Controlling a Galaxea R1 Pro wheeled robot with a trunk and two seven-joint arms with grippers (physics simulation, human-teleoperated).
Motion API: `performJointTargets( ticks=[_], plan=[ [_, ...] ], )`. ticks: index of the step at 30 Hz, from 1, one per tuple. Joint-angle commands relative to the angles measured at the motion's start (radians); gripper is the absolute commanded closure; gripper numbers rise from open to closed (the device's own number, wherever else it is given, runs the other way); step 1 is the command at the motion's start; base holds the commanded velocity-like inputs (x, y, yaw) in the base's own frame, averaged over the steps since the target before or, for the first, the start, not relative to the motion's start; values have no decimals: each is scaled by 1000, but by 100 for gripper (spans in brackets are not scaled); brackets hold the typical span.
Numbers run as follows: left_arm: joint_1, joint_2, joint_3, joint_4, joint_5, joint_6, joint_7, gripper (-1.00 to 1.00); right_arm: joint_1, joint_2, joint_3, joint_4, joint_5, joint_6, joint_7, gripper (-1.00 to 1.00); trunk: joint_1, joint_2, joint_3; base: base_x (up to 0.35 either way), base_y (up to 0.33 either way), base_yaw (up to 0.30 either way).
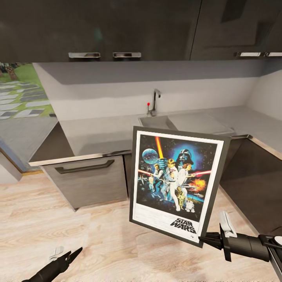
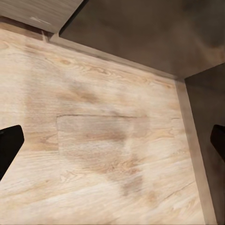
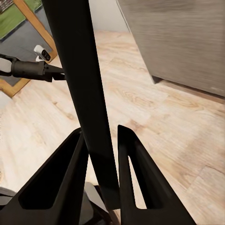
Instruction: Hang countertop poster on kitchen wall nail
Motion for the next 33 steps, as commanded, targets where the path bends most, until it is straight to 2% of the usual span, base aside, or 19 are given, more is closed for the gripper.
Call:
performJointTargets(
  ticks=[1, 11, 31, 33],
  plan=[
    [-1, 1, -8, 1, 7, -8, 0, -100, -1, 0, -1, 0, -2, 13, 6, 100, -4, 6, 1, 0, 0, 0],
    [-1, 1, -8, 2, 7, -7, 0, -100, -1, 0, -2, 0, -2, 13, 6, 100, -42, 76, 32, 0, 0, 0],
    [0, 1, -8, 2, 7, -5, 0, -100, -1, 0, -2, 0, -2, 13, 6, 100, -119, 216, 124, 0, 0, 0],
    [0, 1, -8, 2, 7, -5, 0, -100, -1, 0, -2, 0, -2, 13, 6, 100, -119, 216, 127, 0, 0, 0]
  ],
)
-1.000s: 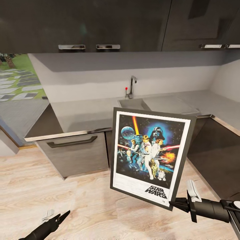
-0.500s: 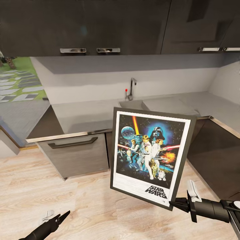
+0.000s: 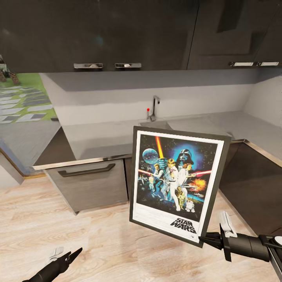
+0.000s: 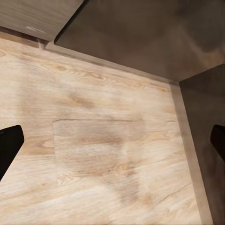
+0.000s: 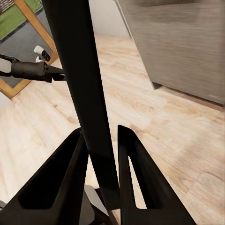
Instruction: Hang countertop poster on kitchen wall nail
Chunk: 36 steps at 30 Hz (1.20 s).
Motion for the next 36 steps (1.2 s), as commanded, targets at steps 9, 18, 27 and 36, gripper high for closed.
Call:
performJointTargets(
  ticks=[9, 18, 27, 36],
  plan=[
    [-1, 1, -8, 1, 6, -6, 0, -100, -1, 0, 0, 0, -2, 13, 5, 100, 1, -2, 13, 0, 0, 0],
    [-1, 1, -8, 1, 6, -6, 1, -100, -1, 0, 0, 0, -2, 13, 6, 100, 1, -2, 28, 0, 0, 0],
    [-1, 1, -8, 1, 6, -5, 2, -100, -1, 0, 0, 0, -2, 13, 6, 100, 1, -2, 32, 0, 0, 0],
    [-1, 1, -8, 1, 6, -5, 2, -100, -1, 0, -2, 0, -2, 13, 7, 100, 1, -2, 36, 0, 0, 0]
  ],
)
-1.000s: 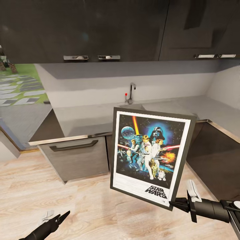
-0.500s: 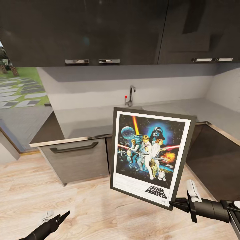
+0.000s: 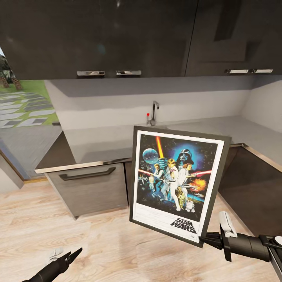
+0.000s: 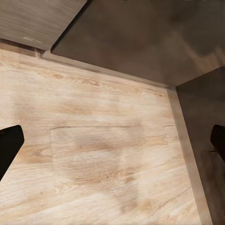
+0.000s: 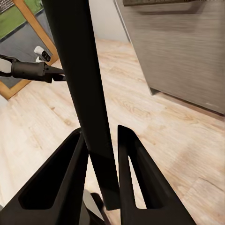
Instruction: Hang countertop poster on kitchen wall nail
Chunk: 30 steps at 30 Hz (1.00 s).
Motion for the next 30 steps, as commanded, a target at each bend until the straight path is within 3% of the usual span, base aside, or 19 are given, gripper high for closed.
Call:
performJointTargets(
  ticks=[1, 19, 30],
  plan=[
    [-1, 1, -8, 1, 7, -7, -1, -100, -1, 0, 0, 0, -2, 13, 5, 100, 1, -2, -1, 0, 0, 0],
    [-1, 1, -8, 1, 7, -7, -1, -100, -1, 0, 0, 0, -2, 13, 5, 100, 1, -2, 27, 0, 0, 0],
    [-1, 1, -7, 25, 9, -9, -2, -100, -1, 0, 1, 0, -2, 14, 5, 100, 1, -2, 30, 0, 0, 0]
  ],
)
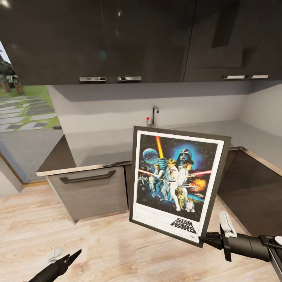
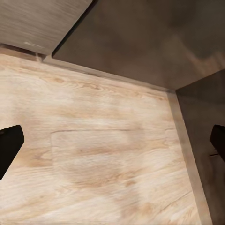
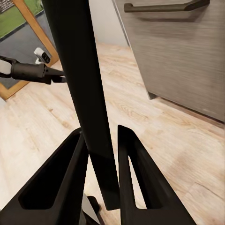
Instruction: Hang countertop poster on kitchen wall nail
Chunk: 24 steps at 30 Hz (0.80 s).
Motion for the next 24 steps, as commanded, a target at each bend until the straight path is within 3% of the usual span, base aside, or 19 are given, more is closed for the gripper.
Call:
performJointTargets(
  ticks=[1, 10, 24],
  plan=[
    [-1, 1, -8, 3, 7, -8, -1, -100, -1, 0, -1, 0, -2, 13, 5, 100, 1, -2, -2, 0, 0, 0],
    [-1, 0, -8, 13, 8, -8, -1, -100, -1, 0, 1, 0, -1, 12, 4, 100, 1, -2, -2, 0, 0, 44],
    [-1, 0, -8, 25, 9, -9, 2, -100, -1, 0, 2, 0, 0, 12, 3, 100, 1, -2, -2, 0, 11, 259]
  ],
)
